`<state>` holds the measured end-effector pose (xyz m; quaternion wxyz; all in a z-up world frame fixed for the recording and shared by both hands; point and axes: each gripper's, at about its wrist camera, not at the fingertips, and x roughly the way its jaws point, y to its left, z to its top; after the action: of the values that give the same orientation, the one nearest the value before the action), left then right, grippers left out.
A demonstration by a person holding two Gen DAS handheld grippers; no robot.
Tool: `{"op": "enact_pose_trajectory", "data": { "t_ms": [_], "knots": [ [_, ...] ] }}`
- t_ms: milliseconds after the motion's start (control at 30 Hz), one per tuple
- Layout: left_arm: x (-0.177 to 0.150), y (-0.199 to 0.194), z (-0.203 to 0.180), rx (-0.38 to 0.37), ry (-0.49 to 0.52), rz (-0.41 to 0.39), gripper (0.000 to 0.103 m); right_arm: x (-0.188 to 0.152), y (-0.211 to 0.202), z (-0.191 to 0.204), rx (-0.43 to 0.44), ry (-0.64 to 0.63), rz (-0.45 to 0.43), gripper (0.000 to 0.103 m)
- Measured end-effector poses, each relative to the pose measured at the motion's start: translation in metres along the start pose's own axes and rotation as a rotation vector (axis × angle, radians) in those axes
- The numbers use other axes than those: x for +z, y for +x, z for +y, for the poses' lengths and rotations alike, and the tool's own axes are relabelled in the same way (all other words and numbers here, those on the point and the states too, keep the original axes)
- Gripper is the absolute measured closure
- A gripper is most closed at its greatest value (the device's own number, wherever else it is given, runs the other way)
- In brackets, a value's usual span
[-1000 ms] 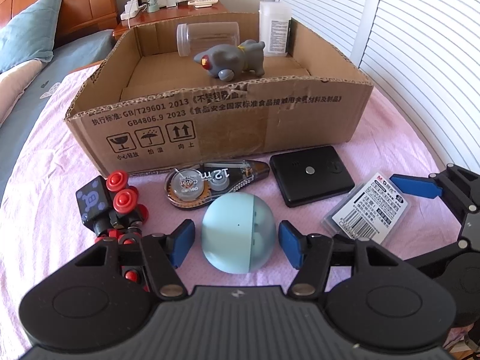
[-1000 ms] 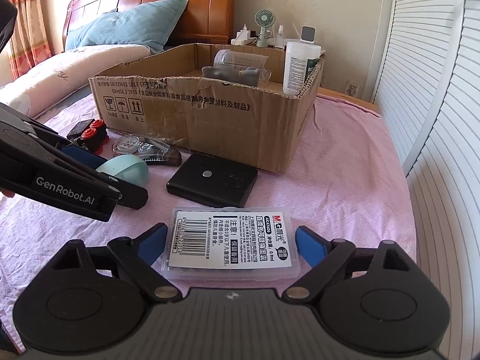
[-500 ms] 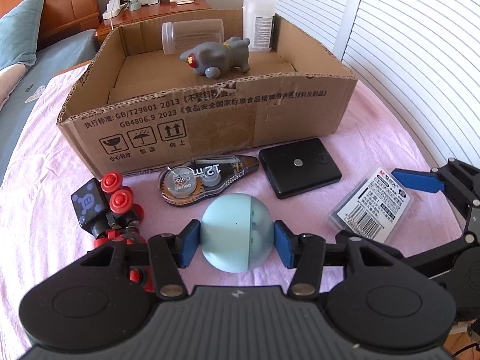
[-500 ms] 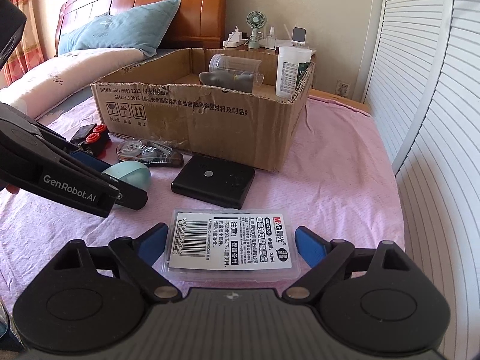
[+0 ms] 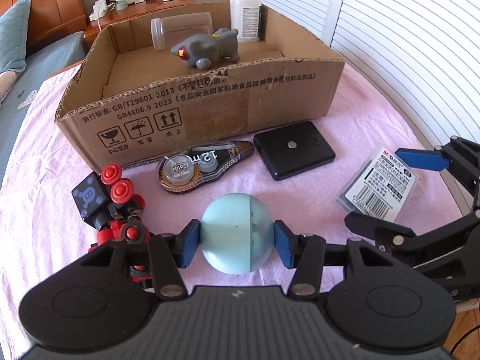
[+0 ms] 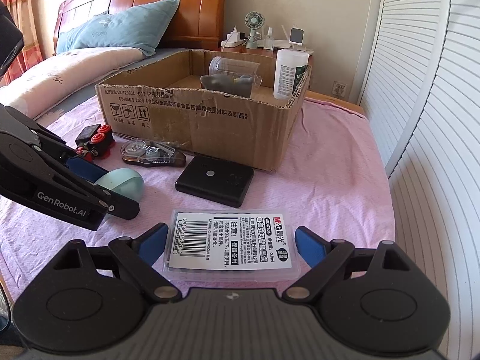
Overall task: Organize rigid objects
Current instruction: 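Carry the M&G case into the box with the right tool while the left tool drops the teal case in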
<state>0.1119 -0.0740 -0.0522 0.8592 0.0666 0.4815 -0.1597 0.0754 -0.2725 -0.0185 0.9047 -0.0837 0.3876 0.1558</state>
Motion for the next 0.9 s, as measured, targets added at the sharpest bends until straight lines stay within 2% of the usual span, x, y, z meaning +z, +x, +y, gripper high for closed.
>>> {"op": "enact_pose_trajectory", "data": {
  "t_ms": [333, 567, 900],
  "knots": [
    [0.001, 0.001, 0.000, 0.013, -0.046, -0.019, 0.051, 0.001, 0.002, 0.002, 0.002, -0.005, 0.003, 0.010],
    [0.004, -0.007, 0.004, -0.006, 0.016, -0.012, 0.051, 0.006, -0.005, -0.001, 0.007, -0.006, -0.003, 0.010],
    [0.023, -0.054, 0.013, -0.062, 0.109, -0.030, 0.051, 0.033, -0.026, -0.008, 0.028, -0.038, -0.036, 0.010]
  ]
}}
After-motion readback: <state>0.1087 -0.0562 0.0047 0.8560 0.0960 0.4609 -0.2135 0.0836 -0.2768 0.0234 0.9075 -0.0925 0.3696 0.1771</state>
